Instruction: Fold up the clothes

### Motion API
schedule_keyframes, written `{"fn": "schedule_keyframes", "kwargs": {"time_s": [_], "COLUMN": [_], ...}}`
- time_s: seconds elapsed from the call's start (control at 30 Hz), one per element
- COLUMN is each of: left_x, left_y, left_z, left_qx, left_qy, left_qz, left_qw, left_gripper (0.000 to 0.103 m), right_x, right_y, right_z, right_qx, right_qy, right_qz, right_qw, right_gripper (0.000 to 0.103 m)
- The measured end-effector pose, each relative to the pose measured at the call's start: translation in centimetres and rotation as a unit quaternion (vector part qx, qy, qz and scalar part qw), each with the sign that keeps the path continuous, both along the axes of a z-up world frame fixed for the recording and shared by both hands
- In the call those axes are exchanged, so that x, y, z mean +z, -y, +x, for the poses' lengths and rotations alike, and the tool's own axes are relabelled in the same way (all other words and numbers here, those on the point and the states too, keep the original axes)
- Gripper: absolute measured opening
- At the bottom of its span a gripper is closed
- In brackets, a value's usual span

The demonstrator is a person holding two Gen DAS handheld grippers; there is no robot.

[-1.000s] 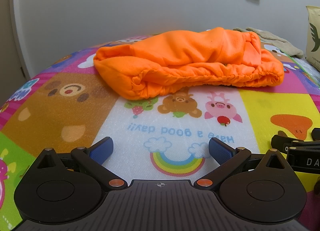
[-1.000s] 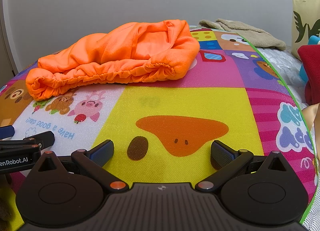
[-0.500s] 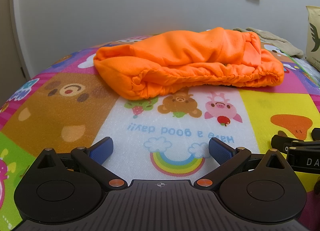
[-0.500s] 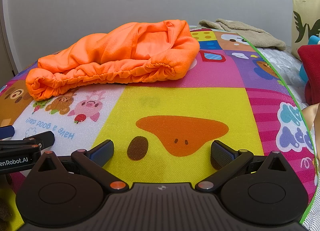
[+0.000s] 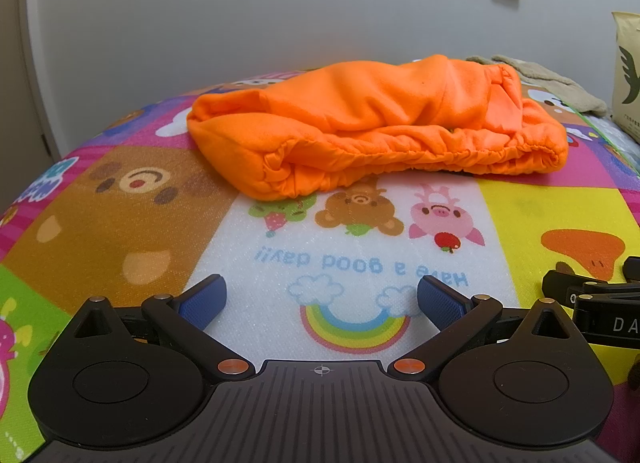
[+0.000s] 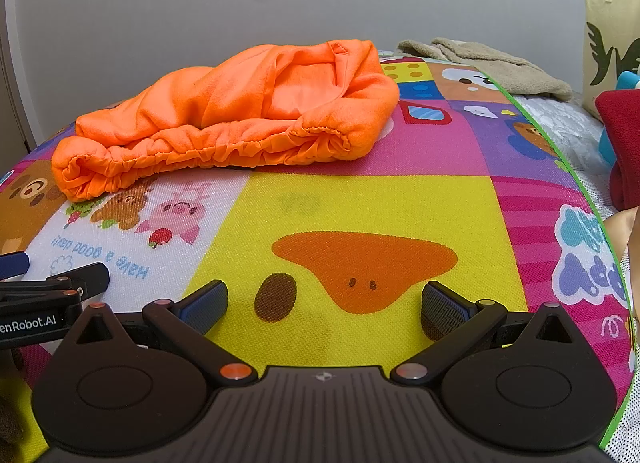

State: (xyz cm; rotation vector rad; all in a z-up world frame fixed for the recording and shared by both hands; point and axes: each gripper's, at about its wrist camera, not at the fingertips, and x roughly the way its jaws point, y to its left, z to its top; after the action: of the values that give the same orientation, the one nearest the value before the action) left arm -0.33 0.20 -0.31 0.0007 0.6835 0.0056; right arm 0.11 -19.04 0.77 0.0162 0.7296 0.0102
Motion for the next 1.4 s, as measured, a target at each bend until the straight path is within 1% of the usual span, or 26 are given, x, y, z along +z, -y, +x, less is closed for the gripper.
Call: {"fn": "schedule_keyframes", "kwargs": {"time_s": [0.63,0.73,0.8,1.0,1.1,1.2,1.3,1.4], "left_x": [0.4,0.5,0.7,1.3,1.4,1.2,1.0,1.1], "left_y": [0.2,0.2,0.5,0.2,-0.2,-0.3,-0.2,-0.2], "left_z": [0.4,0.3,0.4,1.0,1.0,0.6,0.2,0.4], "left_qx": [-0.001,0.006,0.018,0.003,-0.021,-0.030,-0.030,-0.037], "left_qy": [-0.003,-0.005,-0.010,-0.045,-0.056,-0.047,-0.037,-0.041], "left_qz": [-0.002,-0.003,-0.001,0.000,0.003,0.004,0.006,0.006], "left_qw": [1.0000,1.0000,0.9998,0.9990,0.9982,0.9984,0.9989,0.9985], "left_gripper": [0.103,0.103,0.103,0.103,0.103,0.103,0.103,0.103], "right_x": [-0.1,-0.1,-0.1,0.0,0.1,0.3,0.4,0.5], "right_y": [0.0,-0.1,-0.1,-0.2,-0.3,0.0,0.0,0.1], "right_z": [0.0,0.0,0.1,0.2,0.4,0.9,1.1,1.1], "right_qx": [0.000,0.000,-0.001,-0.002,0.003,0.008,0.011,0.024], "right_qy": [0.000,-0.001,-0.002,-0.006,-0.012,-0.027,-0.036,-0.041], "right_qz": [0.000,-0.001,-0.002,-0.006,-0.011,-0.003,-0.003,-0.005], "right_qw": [1.000,1.000,1.000,1.000,1.000,1.000,0.999,0.999], "right_gripper": [0.103,0.103,0.103,0.103,0.103,0.103,0.103,0.103]}}
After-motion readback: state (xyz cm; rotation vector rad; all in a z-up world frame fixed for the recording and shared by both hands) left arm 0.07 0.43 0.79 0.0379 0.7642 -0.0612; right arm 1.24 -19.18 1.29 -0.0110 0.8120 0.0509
